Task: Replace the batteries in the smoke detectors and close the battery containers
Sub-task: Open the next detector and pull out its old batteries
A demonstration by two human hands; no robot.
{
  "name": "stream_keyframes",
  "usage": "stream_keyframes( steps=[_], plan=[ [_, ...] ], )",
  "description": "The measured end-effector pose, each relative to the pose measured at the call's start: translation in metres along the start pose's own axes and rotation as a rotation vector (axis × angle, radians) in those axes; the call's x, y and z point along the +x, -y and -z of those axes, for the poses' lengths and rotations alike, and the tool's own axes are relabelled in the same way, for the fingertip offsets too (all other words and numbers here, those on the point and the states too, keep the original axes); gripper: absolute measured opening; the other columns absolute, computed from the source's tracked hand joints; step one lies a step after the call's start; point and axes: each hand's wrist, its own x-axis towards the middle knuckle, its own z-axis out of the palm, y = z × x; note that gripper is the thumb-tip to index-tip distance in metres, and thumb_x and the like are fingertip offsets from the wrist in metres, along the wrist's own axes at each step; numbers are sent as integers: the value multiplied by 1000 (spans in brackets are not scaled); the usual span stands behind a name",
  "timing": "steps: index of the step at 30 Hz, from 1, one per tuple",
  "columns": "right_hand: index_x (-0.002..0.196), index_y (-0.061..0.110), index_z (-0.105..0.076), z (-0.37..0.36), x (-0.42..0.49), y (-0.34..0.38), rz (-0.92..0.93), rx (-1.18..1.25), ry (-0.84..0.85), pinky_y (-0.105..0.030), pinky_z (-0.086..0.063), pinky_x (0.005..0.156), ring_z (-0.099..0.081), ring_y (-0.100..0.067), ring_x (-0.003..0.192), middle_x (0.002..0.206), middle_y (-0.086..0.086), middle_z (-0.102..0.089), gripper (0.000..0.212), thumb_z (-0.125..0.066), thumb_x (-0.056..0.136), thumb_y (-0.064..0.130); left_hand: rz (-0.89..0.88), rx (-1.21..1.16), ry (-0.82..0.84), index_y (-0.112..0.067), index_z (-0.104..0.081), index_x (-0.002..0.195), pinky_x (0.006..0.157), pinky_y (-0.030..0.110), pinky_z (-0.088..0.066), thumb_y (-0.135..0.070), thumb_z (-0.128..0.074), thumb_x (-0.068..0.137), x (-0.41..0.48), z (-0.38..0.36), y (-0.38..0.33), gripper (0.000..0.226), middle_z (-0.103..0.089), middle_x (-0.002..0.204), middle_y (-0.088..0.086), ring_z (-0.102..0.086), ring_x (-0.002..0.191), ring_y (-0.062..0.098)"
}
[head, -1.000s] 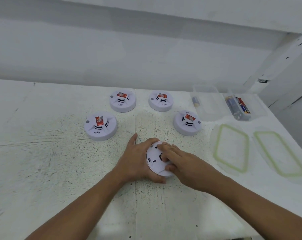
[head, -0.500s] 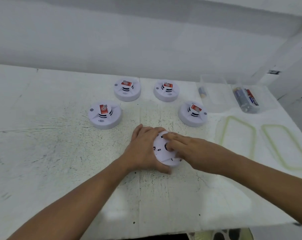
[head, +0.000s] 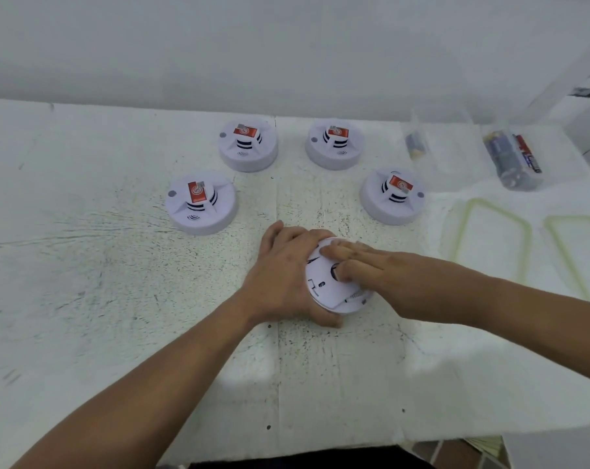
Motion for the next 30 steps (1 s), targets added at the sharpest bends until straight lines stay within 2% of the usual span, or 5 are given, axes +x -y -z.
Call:
stream_keyframes(
  steps=[6, 14, 18, 25, 30],
  plan=[
    [121, 12, -51, 3, 4, 4, -53, 46, 43, -30, -37, 106, -21, -15, 143, 155, 1, -24, 52, -45, 78, -17, -12, -9, -9, -28, -41, 133, 117, 29, 4, -79, -65, 34, -2, 0, -1, 113, -42, 121, -22, -30, 121, -3],
    [89, 16, -51, 21, 19, 15, -16, -87, -33, -35, -45, 81, -47, -24, 102, 116, -4, -51, 37, -63, 67, -11, 2, 10, 9, -29, -40, 131, 119, 33, -2, -75, -72, 34, -2, 2, -2, 113, -41, 119, -24, -27, 115, -6],
    [83, 20, -44, 21, 18, 22, -92, -35, -83, -19, -34, 71, -38, -16, 91, 106, -2, -43, 37, -61, 71, -10, 24, 18, 6, -32, -39, 129, 118, 34, -6, -68, -81, 35, -3, 2, -4, 109, -43, 120, -21, -31, 116, -1],
    [81, 29, -53, 12, -2, 36, -467, 504, -470, -8, -36, 74, -45, 3, 89, 95, 11, -41, 33, -70, 75, 1, 65, 87, 23, -30, -32, 139, 116, 26, 3, -69, -82, 41, -6, 3, -11, 117, -33, 116, -18, -23, 114, 0],
    [112, 23, -55, -9, -20, 31, -974, 520, -771, -5, -35, 67, -43, -11, 91, 110, 2, -34, 39, -62, 81, 0, 62, 24, 5, -44, -23, 141, 107, 20, -1, -62, -86, 45, -12, 8, -17, 116, -34, 115, -16, -17, 102, -4]
  ],
)
